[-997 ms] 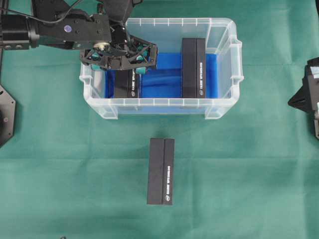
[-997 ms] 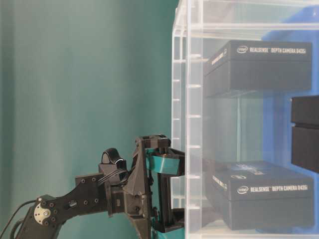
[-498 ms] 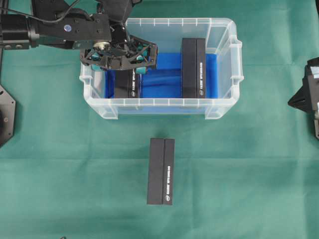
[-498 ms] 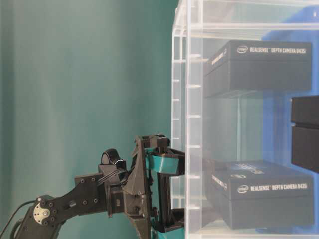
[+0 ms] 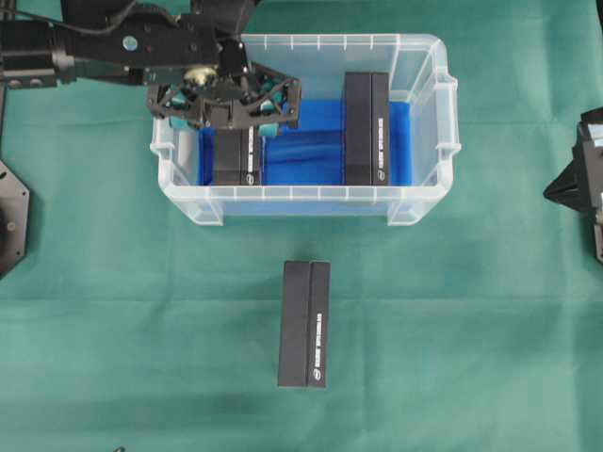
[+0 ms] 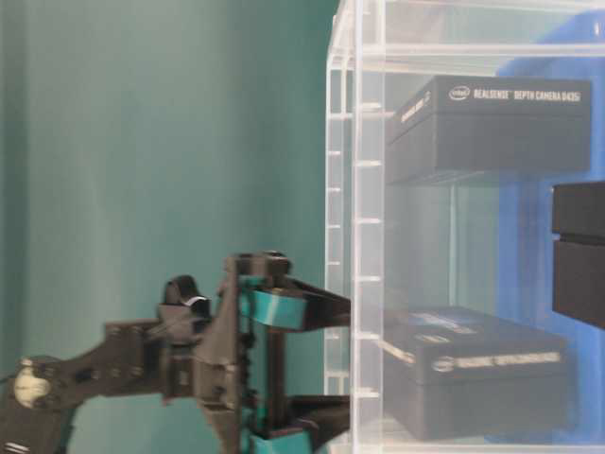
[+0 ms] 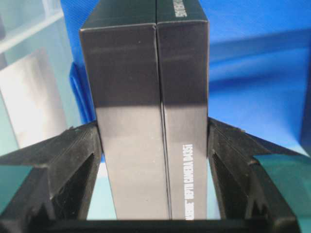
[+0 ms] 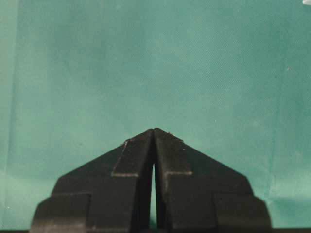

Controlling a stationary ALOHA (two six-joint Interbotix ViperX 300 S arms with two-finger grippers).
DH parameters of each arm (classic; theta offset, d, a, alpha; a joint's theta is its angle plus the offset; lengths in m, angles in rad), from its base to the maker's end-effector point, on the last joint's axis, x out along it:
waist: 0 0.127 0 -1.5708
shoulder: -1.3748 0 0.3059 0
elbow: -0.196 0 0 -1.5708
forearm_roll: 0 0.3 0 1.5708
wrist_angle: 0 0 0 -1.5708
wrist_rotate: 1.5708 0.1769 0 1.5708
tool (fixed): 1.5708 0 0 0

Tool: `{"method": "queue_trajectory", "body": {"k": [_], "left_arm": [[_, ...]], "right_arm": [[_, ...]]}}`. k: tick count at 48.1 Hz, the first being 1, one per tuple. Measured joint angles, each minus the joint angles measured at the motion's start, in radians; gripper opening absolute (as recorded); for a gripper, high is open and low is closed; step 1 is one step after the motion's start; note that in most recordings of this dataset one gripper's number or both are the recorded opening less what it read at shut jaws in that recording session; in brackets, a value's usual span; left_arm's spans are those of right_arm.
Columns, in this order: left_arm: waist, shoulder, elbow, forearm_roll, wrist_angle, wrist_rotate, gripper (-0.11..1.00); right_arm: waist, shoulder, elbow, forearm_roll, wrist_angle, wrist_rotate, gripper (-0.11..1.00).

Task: Take the box out of the case with the left arm.
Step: 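Close the left gripper on the left black box, then lift the left box up out of the case with the left gripper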

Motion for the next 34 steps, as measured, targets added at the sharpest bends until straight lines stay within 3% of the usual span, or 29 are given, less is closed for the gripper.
{"method": "queue_trajectory", "body": {"k": [20,34], "left_arm": [[-0.008,-0.087,-0.166,-0.006,0.201,0.002,0.61],[-0.011,-0.115,-0.295,-0.006,0.354,0.04,0.61]], "right_arm": [[0.0,-0.002,0.0,0.0,0.0,0.002,0.0],[0.0,0.0,-0.002,0.0,0.0,0.002,0.0]]}}
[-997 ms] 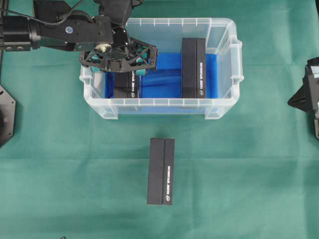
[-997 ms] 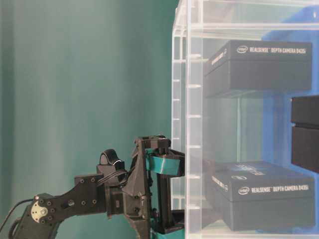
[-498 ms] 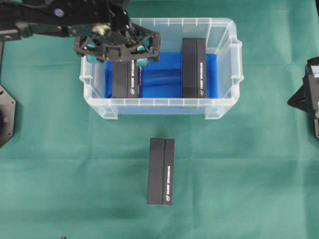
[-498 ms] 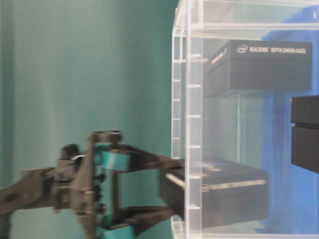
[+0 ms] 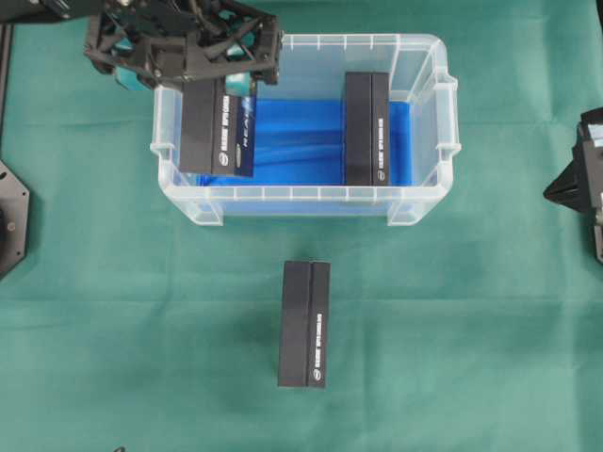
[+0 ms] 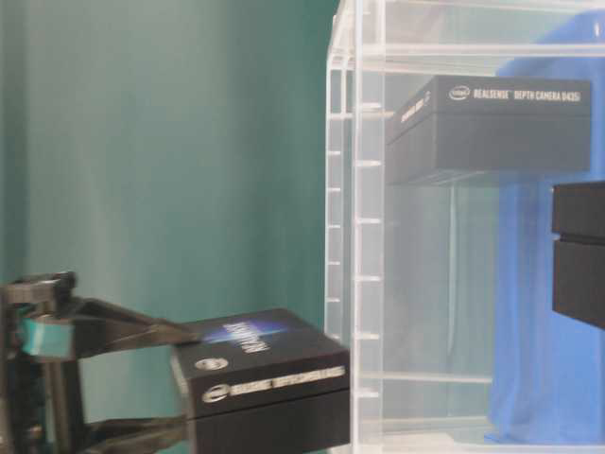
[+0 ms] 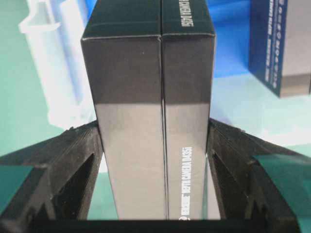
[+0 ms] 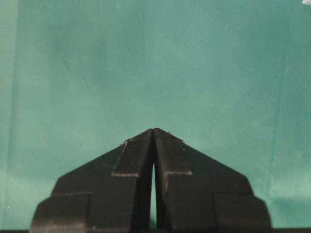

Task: Take the box out of the case with the left arm.
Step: 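Lift the left box up out of the case with the left gripper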

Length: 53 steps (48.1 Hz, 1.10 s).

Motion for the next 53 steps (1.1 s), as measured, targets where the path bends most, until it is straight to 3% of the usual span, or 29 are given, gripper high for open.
{"method": "queue_trajectory", "body": {"k": [13,25,53], "left_arm": [[-0.005,0.0,-0.087,0.002,0.058,-0.002,0.61],[-0.008,0.0,-0.089,0.002,0.063,-0.002,0.61],[-0.008,0.0,-0.089,0.0,0.063,0.0,0.61]], "right_arm": [[0.0,0.0,0.002,0.0,0.0,0.015,0.0],[0.0,0.0,0.002,0.0,-0.002,0.054,0.0],[0.0,0.0,-0.011,0.0,0.0,0.055,0.0]]}}
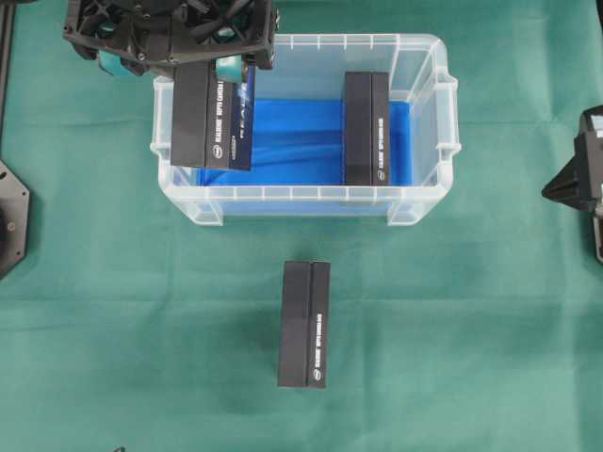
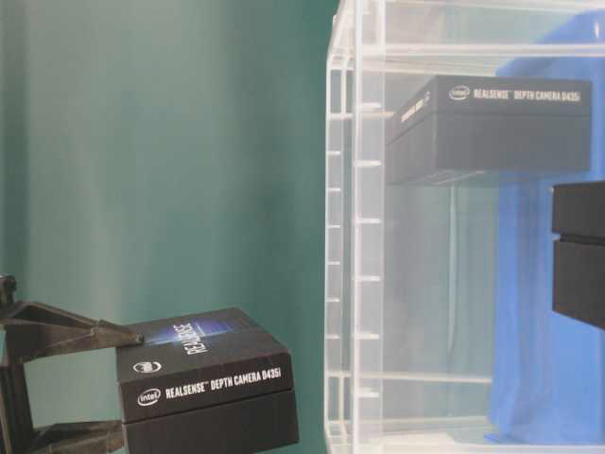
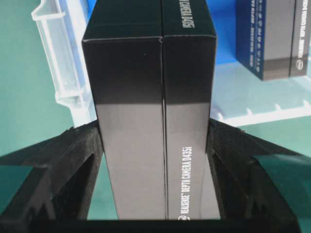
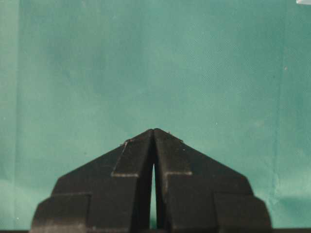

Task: Take the box out of the case with the left arm.
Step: 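Lift the left box up out of the case with the left gripper, then carry the box over the front case wall toward the table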

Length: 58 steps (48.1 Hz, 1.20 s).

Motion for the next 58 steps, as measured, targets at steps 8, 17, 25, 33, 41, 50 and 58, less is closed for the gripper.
{"method": "queue_trajectory", "body": {"k": [8,17,25,33,41,50,58], "left_arm": [[0.0,0.0,-0.002,0.0,0.002,0.0,0.61],[-0.014,0.0,0.0,0.0,0.006,-0.017,0.61],[-0.069,-0.002,0.0,0.002,0.029,-0.064,0.61],[-0.163,-0.006,0.0,0.0,0.032,-0.146,0.61],[-0.27,-0.006,0.005,0.002,0.032,-0.265,0.61],[-0.39,-0.006,0.009,0.0,0.034,-0.414,0.61],[-0.494,-0.006,0.009,0.002,0.031,-0.546,0.61]], "right_arm": [[0.0,-0.002,0.0,0.0,0.0,0.0,0.0],[0.0,0.0,0.0,0.0,0.0,0.0,0.0],[0.0,0.0,0.0,0.0,-0.002,-0.002,0.0],[0.0,0.0,0.0,0.0,0.0,-0.003,0.0],[0.0,0.0,0.0,0.0,0.0,-0.006,0.0],[0.0,-0.002,0.0,0.0,0.0,-0.006,0.0],[0.0,0.0,0.0,0.0,0.0,-0.009,0.0]]}}
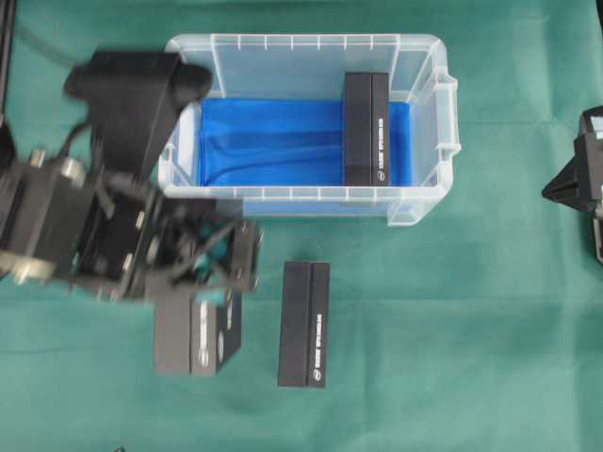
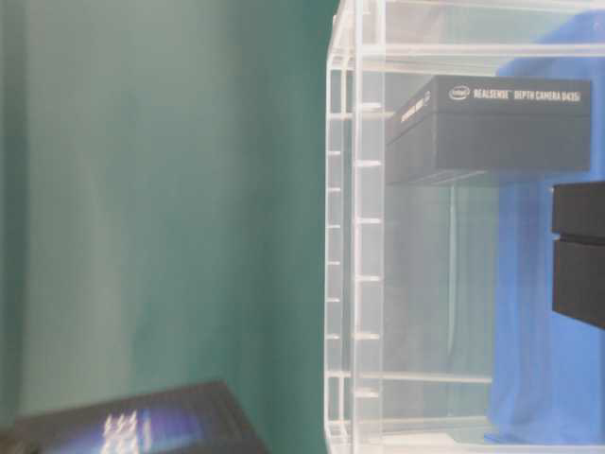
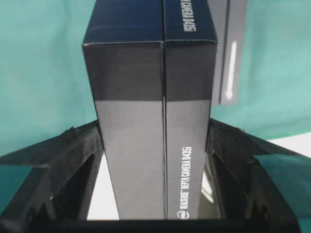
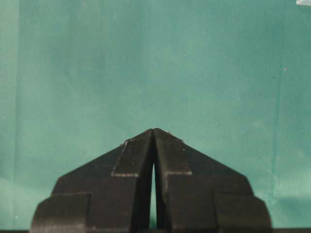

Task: Take the box out of the case with the left arm.
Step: 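Carry the box over the front case wall toward the table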

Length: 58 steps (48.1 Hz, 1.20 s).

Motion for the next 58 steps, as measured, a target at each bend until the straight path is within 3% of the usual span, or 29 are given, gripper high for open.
{"method": "queue_trajectory", "body": {"k": [11,33,45,58], "left_arm": [[-0.1,0.005,-0.005,-0.003,-0.009,-0.109,0.61],[-0.104,0.011,-0.005,-0.005,-0.009,-0.117,0.61],[-0.103,0.011,0.089,-0.005,-0.049,-0.117,0.61],[-0.089,0.011,0.253,-0.005,-0.179,-0.118,0.61]], "right_arm": [[0.0,0.0,-0.002,0.0,0.0,0.002,0.0],[0.0,-0.002,0.0,0.0,0.0,0.003,0.0],[0.0,0.0,0.0,0.0,0.0,0.005,0.0],[0.0,0.0,-0.002,0.0,0.0,0.008,0.0]]}}
